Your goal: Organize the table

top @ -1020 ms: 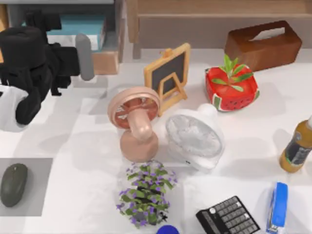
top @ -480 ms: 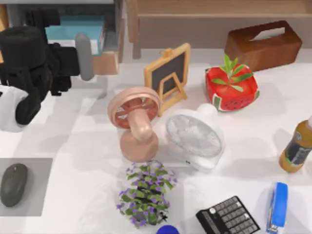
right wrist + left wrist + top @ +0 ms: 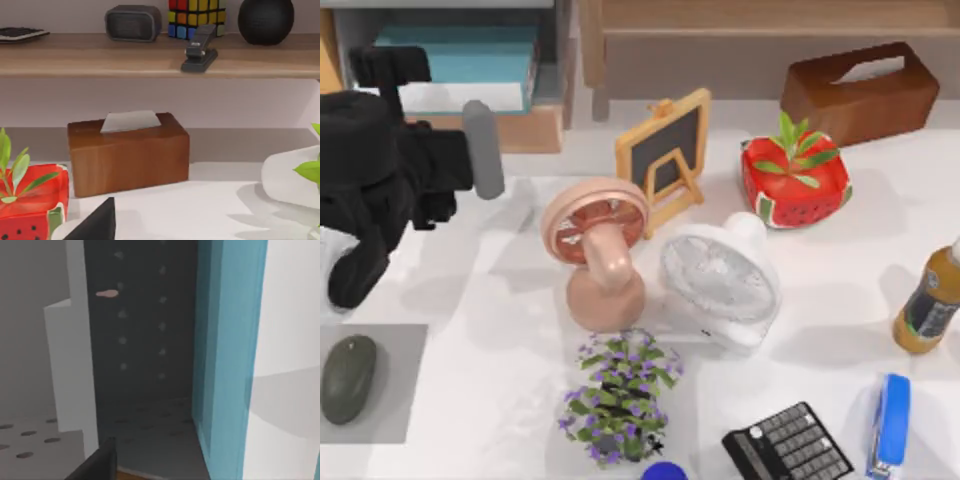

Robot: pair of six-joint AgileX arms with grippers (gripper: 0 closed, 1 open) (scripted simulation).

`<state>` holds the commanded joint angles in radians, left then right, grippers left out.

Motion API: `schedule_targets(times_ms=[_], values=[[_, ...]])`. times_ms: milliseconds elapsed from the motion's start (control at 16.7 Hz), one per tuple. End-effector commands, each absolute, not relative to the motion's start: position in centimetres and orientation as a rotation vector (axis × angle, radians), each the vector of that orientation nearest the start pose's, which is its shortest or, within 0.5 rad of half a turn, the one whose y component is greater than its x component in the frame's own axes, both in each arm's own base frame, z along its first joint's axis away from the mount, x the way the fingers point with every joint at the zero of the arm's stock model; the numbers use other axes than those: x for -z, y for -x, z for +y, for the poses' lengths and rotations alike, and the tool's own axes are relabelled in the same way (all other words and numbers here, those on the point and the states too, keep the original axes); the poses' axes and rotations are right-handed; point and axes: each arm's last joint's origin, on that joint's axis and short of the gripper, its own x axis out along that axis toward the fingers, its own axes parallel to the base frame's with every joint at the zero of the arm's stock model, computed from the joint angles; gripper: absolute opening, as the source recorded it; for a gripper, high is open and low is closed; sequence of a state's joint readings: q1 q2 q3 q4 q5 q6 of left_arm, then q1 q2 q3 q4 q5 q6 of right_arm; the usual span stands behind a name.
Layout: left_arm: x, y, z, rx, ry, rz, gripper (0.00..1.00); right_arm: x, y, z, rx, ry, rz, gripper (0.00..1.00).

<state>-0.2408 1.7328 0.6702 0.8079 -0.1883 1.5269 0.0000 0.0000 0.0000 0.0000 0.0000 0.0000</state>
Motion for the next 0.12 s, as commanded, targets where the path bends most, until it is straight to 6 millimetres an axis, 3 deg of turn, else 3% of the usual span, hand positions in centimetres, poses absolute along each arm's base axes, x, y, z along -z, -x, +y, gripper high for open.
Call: schedule_targets(times_ms=[120], values=[[-14.68,-32.13,-7.35,0.234,-1.562,0.179,1.00,-16.00,-10.57,-0.12,0.000,0.000,0.000,1.00]])
